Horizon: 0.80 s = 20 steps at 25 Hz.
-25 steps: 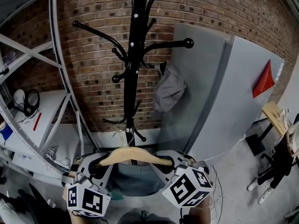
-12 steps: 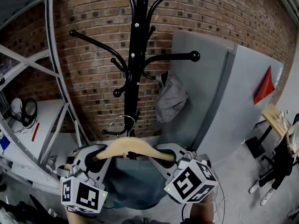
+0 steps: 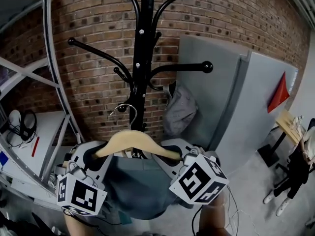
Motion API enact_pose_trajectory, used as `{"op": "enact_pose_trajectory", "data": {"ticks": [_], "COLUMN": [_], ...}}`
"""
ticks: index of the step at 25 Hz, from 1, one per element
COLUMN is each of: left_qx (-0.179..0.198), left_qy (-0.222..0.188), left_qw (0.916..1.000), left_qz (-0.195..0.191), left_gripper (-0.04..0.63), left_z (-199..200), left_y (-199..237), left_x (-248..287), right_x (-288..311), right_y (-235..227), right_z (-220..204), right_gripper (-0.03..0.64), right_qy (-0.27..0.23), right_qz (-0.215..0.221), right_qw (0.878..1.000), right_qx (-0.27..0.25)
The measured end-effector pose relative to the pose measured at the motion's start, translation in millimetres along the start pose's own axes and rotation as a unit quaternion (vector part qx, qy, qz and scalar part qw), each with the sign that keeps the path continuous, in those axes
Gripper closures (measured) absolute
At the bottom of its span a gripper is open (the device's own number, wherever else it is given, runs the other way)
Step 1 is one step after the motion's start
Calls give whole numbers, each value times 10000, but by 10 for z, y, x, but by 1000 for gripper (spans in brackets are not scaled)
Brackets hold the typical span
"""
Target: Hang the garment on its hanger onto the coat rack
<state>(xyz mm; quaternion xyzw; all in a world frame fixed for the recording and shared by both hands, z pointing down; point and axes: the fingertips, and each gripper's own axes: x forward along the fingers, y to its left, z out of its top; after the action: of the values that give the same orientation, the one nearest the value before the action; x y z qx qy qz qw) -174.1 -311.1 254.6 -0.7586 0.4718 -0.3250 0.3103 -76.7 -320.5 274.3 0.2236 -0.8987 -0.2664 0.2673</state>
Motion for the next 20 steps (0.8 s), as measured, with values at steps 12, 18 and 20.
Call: {"op": "enact_pose_trajectory", "data": {"ticks": [12,18,20], "left_qx": [-50,-156,-191], "left_qy": [84,112,115], "left_qw": [9999,9992,9989], "left_qz": [-126,-348,-402], "left_gripper": [522,522,522], "left_z": [-243,-395,-435], "left_y": [179,143,128], "left_x": [397,645,717], "right_x": [361,539,587], "right_y": [-243,-307,-329], "right_z": [-126,-298,-351], "right_gripper": [574,574,574], "right_qy": [132,304,360], "right_qz": [116,141,145], "right_qw": [9996,9989,9985], "right_qx": [203,339,374]}}
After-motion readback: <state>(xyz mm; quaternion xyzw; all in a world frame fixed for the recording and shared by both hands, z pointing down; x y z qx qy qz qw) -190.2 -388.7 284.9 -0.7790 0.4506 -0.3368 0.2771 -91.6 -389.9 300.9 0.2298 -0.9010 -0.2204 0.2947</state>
